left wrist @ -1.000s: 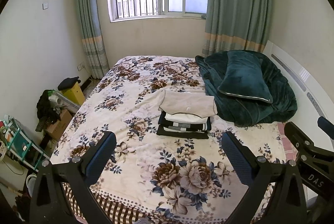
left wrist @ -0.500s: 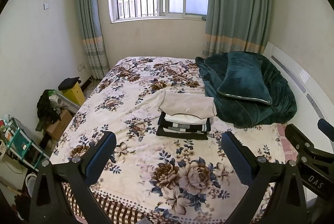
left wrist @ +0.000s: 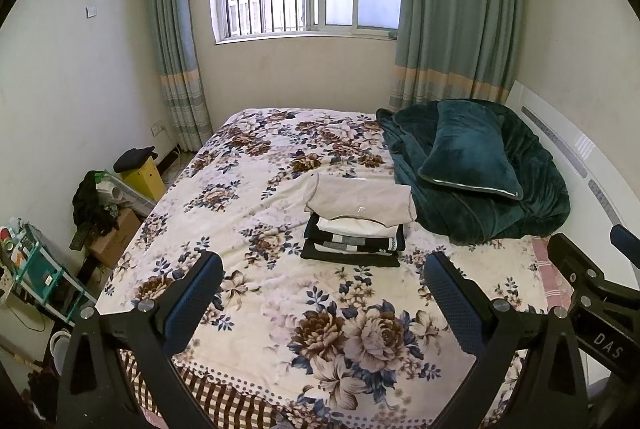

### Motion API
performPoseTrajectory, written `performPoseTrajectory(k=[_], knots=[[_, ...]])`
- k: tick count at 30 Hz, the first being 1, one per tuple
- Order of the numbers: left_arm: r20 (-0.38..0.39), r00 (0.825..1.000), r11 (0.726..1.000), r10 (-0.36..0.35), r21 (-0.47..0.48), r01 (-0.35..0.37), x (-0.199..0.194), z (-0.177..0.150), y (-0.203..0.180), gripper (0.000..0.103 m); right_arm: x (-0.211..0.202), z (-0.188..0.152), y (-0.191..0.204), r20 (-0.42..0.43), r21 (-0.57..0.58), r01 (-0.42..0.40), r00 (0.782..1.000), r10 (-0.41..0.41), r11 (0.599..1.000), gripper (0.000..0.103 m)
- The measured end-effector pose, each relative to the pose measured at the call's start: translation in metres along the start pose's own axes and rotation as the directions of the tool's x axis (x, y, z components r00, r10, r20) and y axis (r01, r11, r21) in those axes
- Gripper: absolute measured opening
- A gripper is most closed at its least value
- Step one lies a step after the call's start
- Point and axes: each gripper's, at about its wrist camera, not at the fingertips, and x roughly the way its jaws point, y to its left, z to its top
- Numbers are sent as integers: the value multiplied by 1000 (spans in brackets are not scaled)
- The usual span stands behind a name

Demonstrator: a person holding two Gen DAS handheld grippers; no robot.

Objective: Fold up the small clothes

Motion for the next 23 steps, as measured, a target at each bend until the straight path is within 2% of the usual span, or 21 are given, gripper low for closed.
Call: performPoseTrajectory(k=[19, 23], knots=[[2, 1000, 1000, 1, -4, -1, 0, -3, 1, 103, 1, 0, -1, 3, 1, -1, 1000, 1, 1000, 103], [18, 1000, 1000, 12, -2, -12, -9, 0, -8, 103, 1, 0, -1, 3, 1, -1, 1000, 1, 1000, 103]])
